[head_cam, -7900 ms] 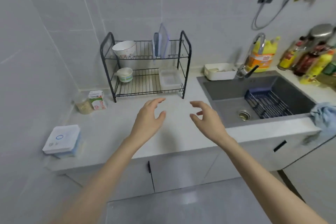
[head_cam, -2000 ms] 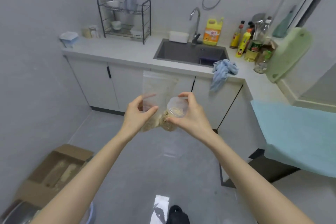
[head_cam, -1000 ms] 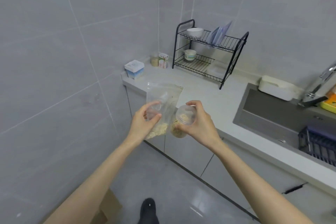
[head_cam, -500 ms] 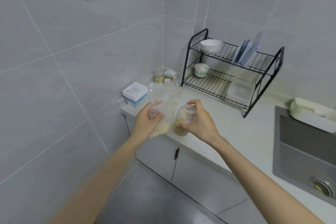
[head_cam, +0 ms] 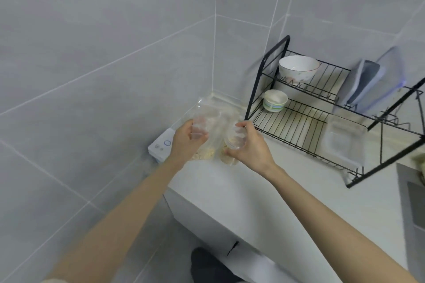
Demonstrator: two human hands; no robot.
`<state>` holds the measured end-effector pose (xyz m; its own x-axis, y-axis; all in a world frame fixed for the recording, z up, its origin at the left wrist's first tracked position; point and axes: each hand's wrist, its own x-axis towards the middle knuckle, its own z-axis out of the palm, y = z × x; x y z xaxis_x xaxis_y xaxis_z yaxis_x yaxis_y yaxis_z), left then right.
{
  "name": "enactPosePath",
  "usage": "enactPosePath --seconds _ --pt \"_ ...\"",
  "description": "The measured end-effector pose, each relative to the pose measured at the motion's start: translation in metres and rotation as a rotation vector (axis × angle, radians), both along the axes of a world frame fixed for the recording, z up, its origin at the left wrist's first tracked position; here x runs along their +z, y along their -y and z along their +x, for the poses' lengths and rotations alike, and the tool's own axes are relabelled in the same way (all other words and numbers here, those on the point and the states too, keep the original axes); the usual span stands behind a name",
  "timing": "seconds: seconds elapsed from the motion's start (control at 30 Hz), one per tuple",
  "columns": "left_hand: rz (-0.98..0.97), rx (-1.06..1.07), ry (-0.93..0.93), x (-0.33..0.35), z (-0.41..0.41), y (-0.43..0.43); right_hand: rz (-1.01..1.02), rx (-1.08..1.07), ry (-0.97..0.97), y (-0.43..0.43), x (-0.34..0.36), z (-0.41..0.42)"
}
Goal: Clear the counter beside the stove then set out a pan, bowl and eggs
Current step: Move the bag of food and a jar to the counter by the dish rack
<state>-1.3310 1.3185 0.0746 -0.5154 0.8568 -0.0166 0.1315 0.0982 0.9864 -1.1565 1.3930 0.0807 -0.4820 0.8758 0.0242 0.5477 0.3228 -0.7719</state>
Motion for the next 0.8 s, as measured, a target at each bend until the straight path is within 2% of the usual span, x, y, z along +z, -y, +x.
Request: enactPosePath --seconds 0.13,0.33,0.53,0.7,0.8 --pt "-0.056 0.027 0.034 -0.006 -0.028 -0.056 -0.017 -0.002 0.05 -0.051 -0.011 -0.03" --pt "-0.188 0.073 -0.028 -0.031 -0.066 -0.105 -0.041 0.023 0.139 -0.102 -0.031 -0.07" --pt "-0.304 0.186 0.115 -0.058 -0.095 -0.126 -0.098 0.092 0.265 -0.12 -0.058 -0.104" --pt "-0.342 0.215 -0.058 -0.062 -0.104 -0.119 -0.063 0.13 0.325 -0.118 -0.074 -0.115" --pt "-0.37 0.215 -0.086 -0.063 -0.106 -0.111 -0.045 0.128 0.355 -0.115 -0.081 -0.116"
